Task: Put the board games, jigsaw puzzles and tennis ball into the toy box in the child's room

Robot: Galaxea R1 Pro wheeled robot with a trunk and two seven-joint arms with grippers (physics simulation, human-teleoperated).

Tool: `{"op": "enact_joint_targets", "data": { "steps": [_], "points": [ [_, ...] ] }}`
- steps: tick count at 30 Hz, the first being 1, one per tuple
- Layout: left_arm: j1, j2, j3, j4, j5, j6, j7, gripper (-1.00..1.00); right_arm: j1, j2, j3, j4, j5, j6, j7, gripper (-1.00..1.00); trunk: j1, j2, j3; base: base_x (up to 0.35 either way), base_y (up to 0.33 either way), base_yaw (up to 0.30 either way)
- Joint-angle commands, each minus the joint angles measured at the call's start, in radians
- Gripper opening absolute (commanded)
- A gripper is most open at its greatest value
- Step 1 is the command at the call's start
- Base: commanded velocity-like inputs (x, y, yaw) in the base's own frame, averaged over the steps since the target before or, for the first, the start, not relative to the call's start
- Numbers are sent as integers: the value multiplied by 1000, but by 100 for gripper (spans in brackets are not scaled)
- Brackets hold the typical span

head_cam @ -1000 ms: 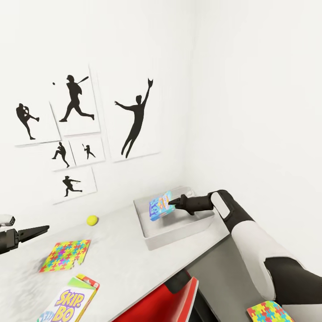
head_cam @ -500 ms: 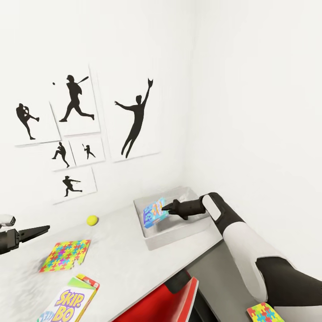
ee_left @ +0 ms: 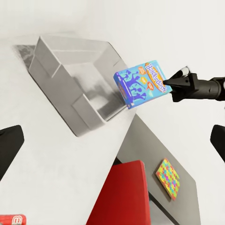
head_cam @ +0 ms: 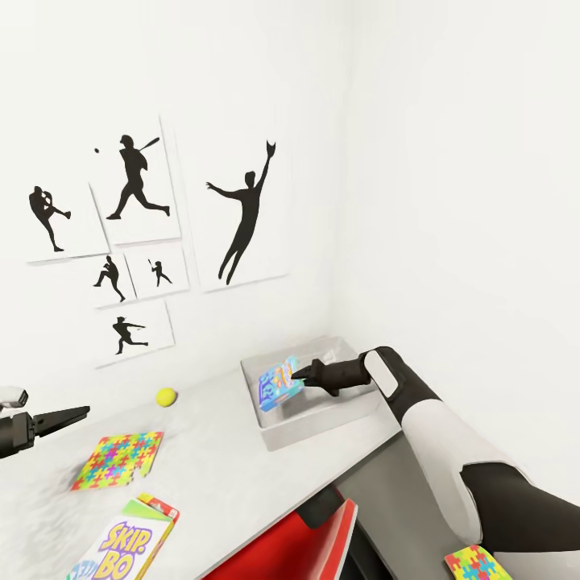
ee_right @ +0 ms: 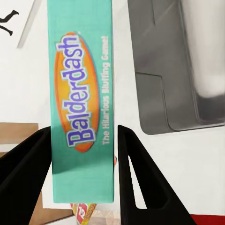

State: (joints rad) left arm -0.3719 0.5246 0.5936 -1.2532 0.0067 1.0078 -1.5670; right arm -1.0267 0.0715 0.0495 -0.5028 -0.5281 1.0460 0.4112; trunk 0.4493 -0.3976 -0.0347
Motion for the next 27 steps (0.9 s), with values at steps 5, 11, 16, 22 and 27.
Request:
{"op": "enact_joint_targets", "data": {
  "steps": [5,11,16,22,27],
  "points": [
    [-1,1,0,0,-1,11,-4,100,-1,0,0,0,10,1,11,-100,1,-2,-7,0,0,0],
    [-1,1,0,0,-1,11,-4,100,-1,-1,1,0,10,1,13,-100,1,-2,-16,0,0,0],
    [-1,2,0,0,-1,10,-4,100,-1,-3,0,0,10,1,15,-100,1,-2,-24,0,0,0],
    [-1,2,0,0,-1,10,-4,100,-1,-4,-1,-2,10,1,18,-100,1,-2,-34,0,0,0],
    [-1,1,0,0,-1,11,-4,100,-1,-1,-3,-6,10,1,18,-100,1,-2,-42,0,0,0]
  ]
}}
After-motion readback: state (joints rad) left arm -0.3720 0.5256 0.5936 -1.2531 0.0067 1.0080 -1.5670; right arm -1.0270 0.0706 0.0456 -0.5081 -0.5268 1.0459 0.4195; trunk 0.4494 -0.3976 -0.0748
